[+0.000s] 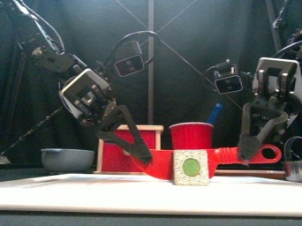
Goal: Place sushi on board then cut the sushi with the knife then place the pieces on the plate
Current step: Cut the sushi into 4 pieces
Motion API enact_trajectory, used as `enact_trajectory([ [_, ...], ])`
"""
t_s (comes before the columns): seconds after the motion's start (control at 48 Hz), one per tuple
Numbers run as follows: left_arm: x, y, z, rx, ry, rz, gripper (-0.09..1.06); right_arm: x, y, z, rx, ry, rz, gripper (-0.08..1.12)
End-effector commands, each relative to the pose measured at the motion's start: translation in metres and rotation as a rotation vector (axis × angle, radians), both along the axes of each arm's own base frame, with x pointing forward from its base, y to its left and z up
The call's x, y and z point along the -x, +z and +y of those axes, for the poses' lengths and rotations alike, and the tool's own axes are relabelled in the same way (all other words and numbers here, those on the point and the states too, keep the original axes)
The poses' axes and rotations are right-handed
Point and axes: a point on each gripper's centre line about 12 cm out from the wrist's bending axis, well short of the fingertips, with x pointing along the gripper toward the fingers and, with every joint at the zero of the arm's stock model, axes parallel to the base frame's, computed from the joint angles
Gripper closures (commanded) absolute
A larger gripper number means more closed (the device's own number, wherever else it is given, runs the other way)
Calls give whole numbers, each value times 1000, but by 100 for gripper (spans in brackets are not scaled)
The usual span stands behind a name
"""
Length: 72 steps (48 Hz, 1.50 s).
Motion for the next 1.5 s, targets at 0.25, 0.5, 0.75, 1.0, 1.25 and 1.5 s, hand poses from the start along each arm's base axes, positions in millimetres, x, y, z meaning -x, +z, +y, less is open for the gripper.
enact_trajectory([
  [0.25,0,3,-4,-5,-17,-1,49,1,1,-18,26,-67,3,74],
  [0.5,-2,5,4,-8,0,-6,49,-2,3,-24,37,-73,-6,74],
  [0.75,-3,13,4,-7,-2,-25,49,-4,10,-21,32,-66,-30,74],
  [1.0,-2,48,3,-27,-43,-119,49,-5,34,-22,42,-62,-110,74],
  [1.25,1,58,-5,-38,-81,-145,49,-3,54,-18,50,-43,-173,74],
  [1.5,7,55,-29,-22,-130,-133,49,0,53,1,11,-20,-165,74],
])
